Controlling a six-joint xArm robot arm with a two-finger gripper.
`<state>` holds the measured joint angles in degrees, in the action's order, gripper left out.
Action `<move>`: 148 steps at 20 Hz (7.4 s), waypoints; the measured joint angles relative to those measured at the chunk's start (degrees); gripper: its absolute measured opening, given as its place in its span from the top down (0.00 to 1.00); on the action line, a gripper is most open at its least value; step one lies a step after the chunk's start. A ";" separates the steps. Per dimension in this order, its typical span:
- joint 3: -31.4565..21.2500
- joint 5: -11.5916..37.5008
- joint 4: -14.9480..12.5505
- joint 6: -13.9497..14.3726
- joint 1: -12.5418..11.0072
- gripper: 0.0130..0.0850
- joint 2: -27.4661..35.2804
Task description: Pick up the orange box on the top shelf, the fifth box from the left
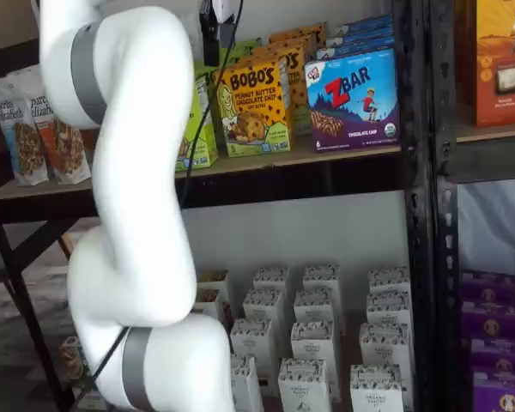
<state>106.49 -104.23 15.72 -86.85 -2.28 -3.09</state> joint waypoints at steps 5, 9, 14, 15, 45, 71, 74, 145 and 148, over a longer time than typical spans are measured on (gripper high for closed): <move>-4.09 6.42 0.13 -1.26 -0.93 0.00 -2.46; -5.34 9.11 -0.19 -2.04 -1.44 0.00 -3.11; -8.13 14.29 -1.28 -2.74 -1.47 0.00 -4.70; -8.04 14.47 -1.33 -2.82 -1.55 0.00 -4.64; -6.93 12.65 -15.06 -2.16 2.98 0.00 -2.99; 10.27 -4.48 -18.94 -2.35 4.05 0.00 10.05; 10.24 -4.63 -18.88 -2.35 4.01 0.00 10.56; 7.60 -2.29 -8.47 -3.93 -0.52 0.28 13.38; 7.24 -1.87 -8.94 -3.97 -0.42 0.28 13.19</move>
<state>113.73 -106.09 6.78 -90.82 -2.70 10.11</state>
